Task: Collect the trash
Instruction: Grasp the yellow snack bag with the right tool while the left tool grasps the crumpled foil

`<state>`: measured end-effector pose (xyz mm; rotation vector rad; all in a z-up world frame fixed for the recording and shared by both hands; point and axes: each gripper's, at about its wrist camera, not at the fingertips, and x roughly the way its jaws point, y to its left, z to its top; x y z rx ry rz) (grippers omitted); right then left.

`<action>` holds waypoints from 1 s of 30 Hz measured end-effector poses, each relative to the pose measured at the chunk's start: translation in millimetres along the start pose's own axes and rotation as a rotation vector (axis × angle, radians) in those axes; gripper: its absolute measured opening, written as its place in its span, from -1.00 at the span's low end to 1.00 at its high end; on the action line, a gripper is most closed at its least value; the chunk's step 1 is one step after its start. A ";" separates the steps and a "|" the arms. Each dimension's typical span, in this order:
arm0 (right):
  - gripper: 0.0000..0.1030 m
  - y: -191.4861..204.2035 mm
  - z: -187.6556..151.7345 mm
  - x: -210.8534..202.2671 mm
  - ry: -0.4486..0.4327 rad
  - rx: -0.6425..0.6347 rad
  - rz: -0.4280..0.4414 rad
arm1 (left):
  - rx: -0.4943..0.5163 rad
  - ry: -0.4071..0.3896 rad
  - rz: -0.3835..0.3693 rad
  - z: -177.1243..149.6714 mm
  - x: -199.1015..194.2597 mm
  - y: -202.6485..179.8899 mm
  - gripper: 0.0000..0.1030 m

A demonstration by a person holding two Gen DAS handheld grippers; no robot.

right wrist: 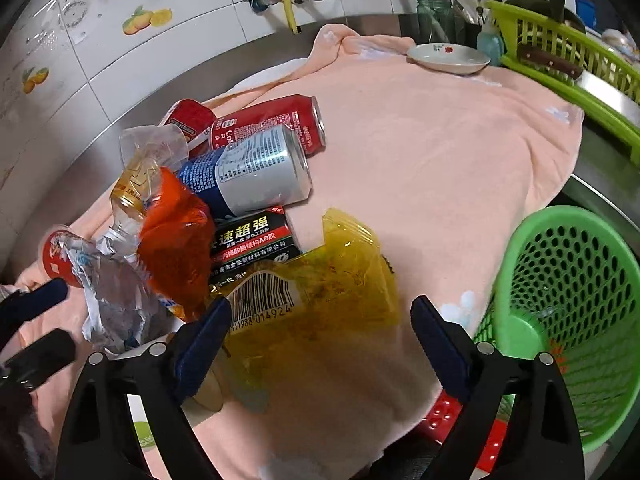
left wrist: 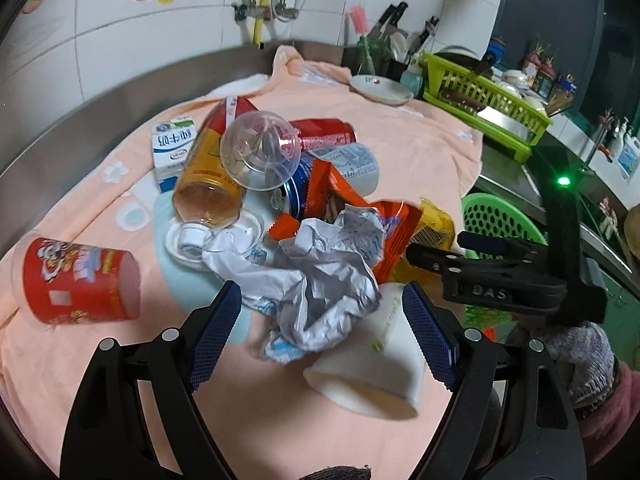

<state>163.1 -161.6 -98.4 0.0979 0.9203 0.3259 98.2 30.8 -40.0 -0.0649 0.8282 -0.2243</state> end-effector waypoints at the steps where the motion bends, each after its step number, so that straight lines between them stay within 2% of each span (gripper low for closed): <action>1: 0.63 0.3 0.4 0.5 0.000 0.000 0.001 | -0.006 0.010 -0.002 2.2 4.8 0.6 0.57; 3: 0.53 -0.5 0.8 0.3 0.000 0.009 0.021 | -0.014 0.032 -0.018 5.3 12.5 1.0 0.57; 6: 0.50 0.2 -0.2 -1.0 -0.004 0.006 0.026 | -0.010 0.052 -0.028 6.3 19.6 -1.4 0.57; 11: 0.39 -3.1 -2.3 -4.7 -0.017 0.013 0.043 | -0.030 0.083 -0.001 7.9 32.5 2.6 0.56; 13: 0.33 -4.4 -2.8 -8.1 -0.025 0.014 0.043 | -0.060 0.090 -0.007 8.0 35.6 8.2 0.47; 21: 0.07 -10.9 -5.5 -20.6 -0.050 0.032 0.057 | -0.129 0.105 -0.059 4.2 40.1 19.4 -0.32; 24: 0.00 -12.9 -6.3 -24.5 -0.063 0.039 0.066 | -0.123 0.077 -0.062 3.9 34.0 18.1 -0.45; 30: -0.10 -14.1 -7.0 -35.1 -0.097 0.039 0.064 | -0.132 0.031 -0.070 4.6 16.1 21.7 -0.54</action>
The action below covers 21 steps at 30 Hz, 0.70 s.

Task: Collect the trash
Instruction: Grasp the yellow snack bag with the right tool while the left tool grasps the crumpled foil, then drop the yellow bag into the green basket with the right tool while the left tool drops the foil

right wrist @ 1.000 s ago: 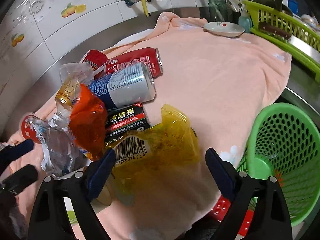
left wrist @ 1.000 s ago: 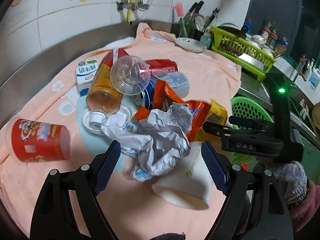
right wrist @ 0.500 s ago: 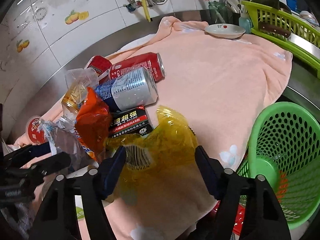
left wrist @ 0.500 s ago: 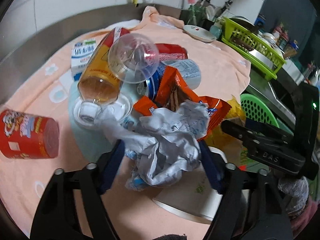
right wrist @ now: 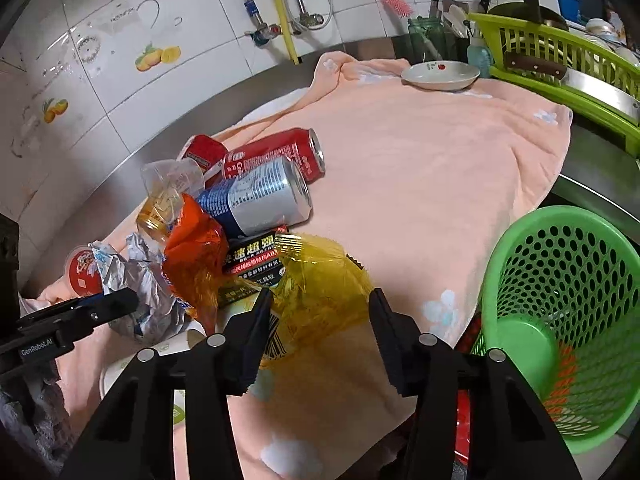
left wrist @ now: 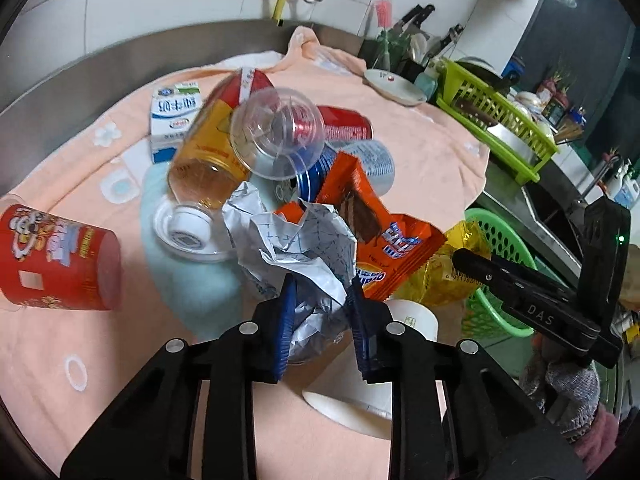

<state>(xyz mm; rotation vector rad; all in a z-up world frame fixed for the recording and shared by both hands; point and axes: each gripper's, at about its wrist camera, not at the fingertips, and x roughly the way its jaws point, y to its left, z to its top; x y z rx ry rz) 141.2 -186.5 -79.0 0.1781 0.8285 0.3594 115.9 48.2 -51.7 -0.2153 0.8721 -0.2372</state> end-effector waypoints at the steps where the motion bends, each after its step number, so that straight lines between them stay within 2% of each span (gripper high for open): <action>1: -0.13 0.3 0.2 -1.6 -0.005 -0.002 -0.001 | 0.000 -0.010 0.001 0.4 -4.0 0.3 -0.55; 7: -0.20 2.8 2.6 -16.1 -0.043 -0.011 -0.007 | 0.012 -0.060 -0.024 3.3 -28.0 -2.0 -0.61; 10: -0.24 0.8 5.0 -24.3 -0.060 -0.003 -0.007 | 0.023 -0.078 -0.036 5.5 -37.6 -6.1 -0.80; 21: -0.27 -2.0 3.3 -32.7 -0.091 0.001 -0.027 | -0.001 -0.073 -0.030 2.4 -34.5 2.6 -0.83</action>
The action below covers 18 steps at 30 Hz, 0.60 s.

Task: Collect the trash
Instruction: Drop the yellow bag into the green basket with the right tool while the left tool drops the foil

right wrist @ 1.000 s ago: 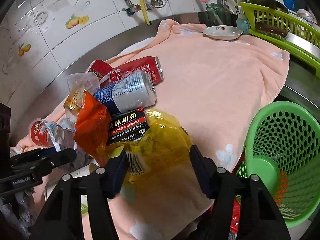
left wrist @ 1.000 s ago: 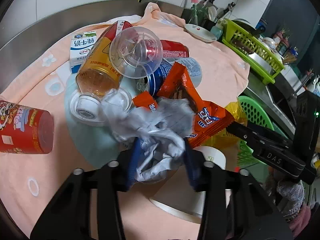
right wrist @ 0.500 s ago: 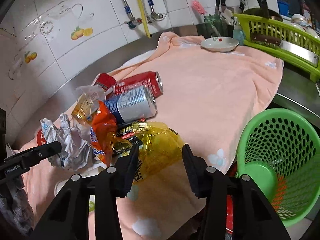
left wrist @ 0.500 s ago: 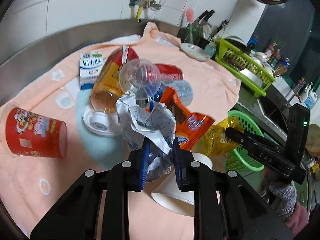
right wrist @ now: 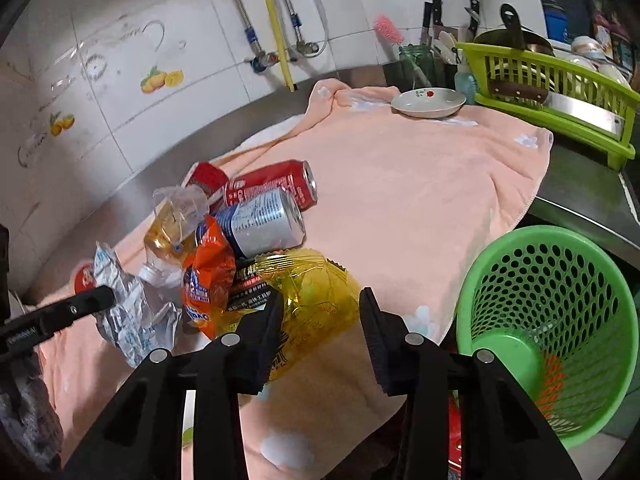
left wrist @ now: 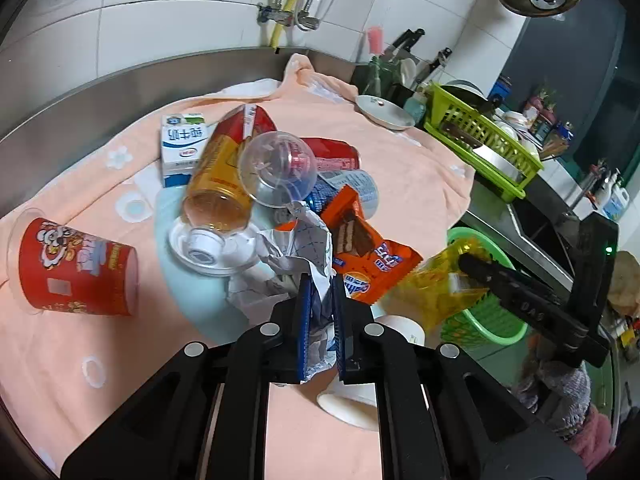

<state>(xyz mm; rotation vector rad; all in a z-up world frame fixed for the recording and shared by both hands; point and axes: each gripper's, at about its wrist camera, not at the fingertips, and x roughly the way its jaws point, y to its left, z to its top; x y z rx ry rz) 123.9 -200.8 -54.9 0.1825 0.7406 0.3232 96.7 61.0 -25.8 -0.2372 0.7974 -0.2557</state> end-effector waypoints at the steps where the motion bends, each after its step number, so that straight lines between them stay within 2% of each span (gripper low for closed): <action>1: -0.27 -0.3 1.0 -1.9 -0.008 -0.002 -0.003 | 0.003 -0.005 -0.007 0.8 -2.0 -0.8 -0.83; 5: -0.27 -2.9 10.7 -10.5 -0.043 -0.003 -0.006 | 0.031 -0.040 -0.008 11.2 -13.0 -9.4 -0.83; 9: -0.27 -16.5 18.7 -26.7 -0.090 0.007 -0.050 | 0.059 -0.074 -0.018 24.9 -24.6 -21.7 -0.84; 12: -0.27 -40.2 20.7 -37.3 -0.100 0.022 -0.110 | 0.087 -0.090 -0.042 36.7 -30.3 -36.8 -0.84; 18: -0.27 -106.6 8.0 -53.0 -0.080 0.062 -0.301 | 0.159 -0.130 -0.078 55.9 -33.8 -75.8 -0.84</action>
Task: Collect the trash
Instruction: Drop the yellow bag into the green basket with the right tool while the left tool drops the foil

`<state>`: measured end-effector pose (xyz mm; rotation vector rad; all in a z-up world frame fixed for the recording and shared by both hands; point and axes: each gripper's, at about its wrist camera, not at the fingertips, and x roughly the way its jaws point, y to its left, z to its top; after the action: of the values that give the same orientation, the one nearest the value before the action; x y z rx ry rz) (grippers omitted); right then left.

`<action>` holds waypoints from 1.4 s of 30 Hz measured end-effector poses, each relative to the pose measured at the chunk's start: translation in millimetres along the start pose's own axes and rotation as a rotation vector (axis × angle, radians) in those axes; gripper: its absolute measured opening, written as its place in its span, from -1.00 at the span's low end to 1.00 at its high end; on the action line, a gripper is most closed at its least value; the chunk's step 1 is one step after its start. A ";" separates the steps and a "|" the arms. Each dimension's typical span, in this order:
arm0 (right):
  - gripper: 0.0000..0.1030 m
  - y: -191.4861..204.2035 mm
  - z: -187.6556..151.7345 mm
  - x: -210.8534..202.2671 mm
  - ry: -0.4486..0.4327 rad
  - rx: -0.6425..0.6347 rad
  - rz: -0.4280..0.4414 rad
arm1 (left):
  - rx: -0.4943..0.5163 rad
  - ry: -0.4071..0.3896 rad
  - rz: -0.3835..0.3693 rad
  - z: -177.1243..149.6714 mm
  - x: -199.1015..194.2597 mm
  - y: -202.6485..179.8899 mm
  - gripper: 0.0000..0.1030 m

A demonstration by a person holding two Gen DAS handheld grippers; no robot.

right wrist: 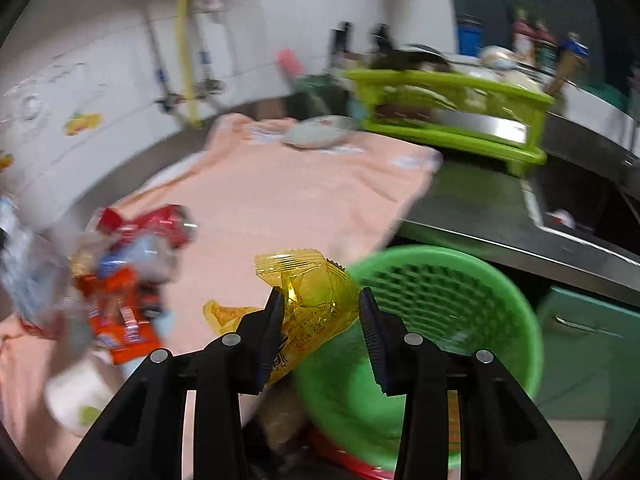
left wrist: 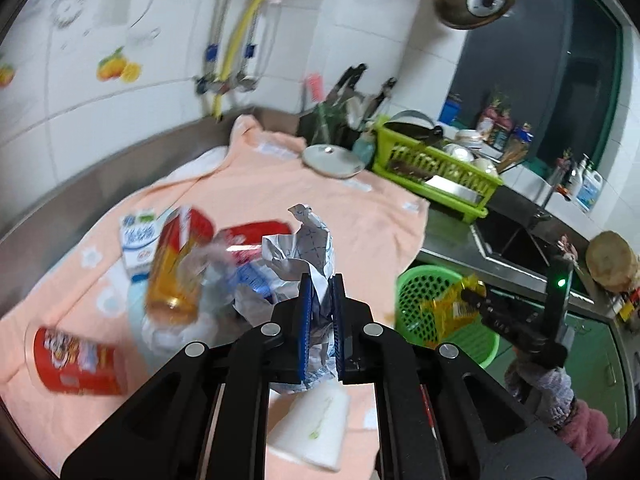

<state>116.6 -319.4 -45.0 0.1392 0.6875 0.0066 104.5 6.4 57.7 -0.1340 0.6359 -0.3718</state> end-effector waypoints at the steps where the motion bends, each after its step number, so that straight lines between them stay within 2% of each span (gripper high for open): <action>1: -0.27 -9.8 -3.6 0.6 0.002 0.006 -0.019 | 0.004 0.001 -0.010 2.2 1.7 -4.6 -0.84; 4: -0.27 -40.9 -11.6 5.2 0.025 0.048 -0.058 | 0.006 -0.023 -0.026 6.2 1.0 -10.6 -0.84; 6: -0.27 -54.4 -18.4 10.4 0.042 0.041 -0.101 | -0.009 -0.005 -0.035 6.7 5.2 -9.5 -0.84; 8: -0.27 -70.8 -26.3 14.8 0.064 0.067 -0.108 | 0.000 0.009 -0.033 5.6 9.5 -13.8 -0.84; 14: -0.26 -91.0 -37.0 25.9 0.105 0.097 -0.134 | 0.030 0.036 -0.082 6.2 25.6 -42.9 -0.84; 18: -0.18 -98.0 -40.1 24.6 0.107 0.098 -0.133 | 0.051 0.052 -0.125 6.3 42.0 -70.1 -0.84; 21: 0.18 -106.2 -39.2 21.1 0.098 0.106 -0.138 | 0.066 0.074 -0.169 6.3 59.6 -94.7 -0.84; 26: 0.18 -121.9 -37.0 14.5 0.081 0.124 -0.123 | 0.077 0.121 -0.229 4.9 94.2 -131.9 -0.84; 30: 0.26 -129.9 -35.5 7.6 0.060 0.129 -0.113 | 0.092 0.190 -0.267 -0.8 132.9 -164.2 -0.83; 31: 0.33 -132.5 -35.6 4.8 0.052 0.134 -0.101 | 0.100 0.200 -0.265 -2.5 141.2 -171.1 -0.83; 35: 0.35 -137.9 -38.4 -3.8 0.038 0.120 -0.080 | 0.118 0.257 -0.263 -10.0 175.4 -195.5 -0.82; 38: 0.46 -142.1 -41.6 -9.6 0.028 0.119 -0.076 | 0.114 0.296 -0.268 -13.3 198.1 -205.7 -0.81; 42: 0.52 -144.2 -45.5 -14.3 0.016 0.099 -0.095 | 0.143 0.308 -0.249 -17.5 217.2 -215.8 -0.80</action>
<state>71.0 -457.3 -89.5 0.2014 0.7097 -0.1176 190.8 -275.7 -26.0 -0.0176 0.8970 -0.6848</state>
